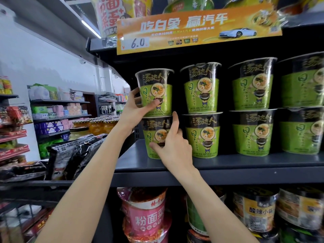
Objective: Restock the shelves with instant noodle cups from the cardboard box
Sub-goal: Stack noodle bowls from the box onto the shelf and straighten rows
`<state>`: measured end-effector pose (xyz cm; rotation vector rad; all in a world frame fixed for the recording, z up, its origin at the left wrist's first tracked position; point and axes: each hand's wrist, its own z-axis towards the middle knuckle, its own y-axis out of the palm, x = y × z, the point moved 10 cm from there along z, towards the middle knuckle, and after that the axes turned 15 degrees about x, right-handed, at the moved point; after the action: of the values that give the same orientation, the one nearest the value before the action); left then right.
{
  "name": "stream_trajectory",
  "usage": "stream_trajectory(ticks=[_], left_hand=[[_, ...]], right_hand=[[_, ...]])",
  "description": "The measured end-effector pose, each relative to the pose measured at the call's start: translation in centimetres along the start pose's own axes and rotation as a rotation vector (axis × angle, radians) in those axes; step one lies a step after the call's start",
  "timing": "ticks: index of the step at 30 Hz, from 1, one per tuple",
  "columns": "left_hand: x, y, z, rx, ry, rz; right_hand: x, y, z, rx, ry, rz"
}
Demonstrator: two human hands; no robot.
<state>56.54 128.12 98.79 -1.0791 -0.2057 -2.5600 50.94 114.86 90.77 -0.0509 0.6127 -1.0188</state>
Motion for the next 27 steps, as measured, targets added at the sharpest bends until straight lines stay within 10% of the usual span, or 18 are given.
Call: stream_trajectory(ticks=[20,27], left_hand=[[0.4,0.3,-1.5,-0.001,0.065,0.045],[1.8,-2.7,-5.4,0.271,0.138,0.077]], right_hand=[[-0.2,0.0,-0.2,0.02,-0.007,-0.051],[-1.0,-5.5,-1.4,0.257,-0.165,0.021]])
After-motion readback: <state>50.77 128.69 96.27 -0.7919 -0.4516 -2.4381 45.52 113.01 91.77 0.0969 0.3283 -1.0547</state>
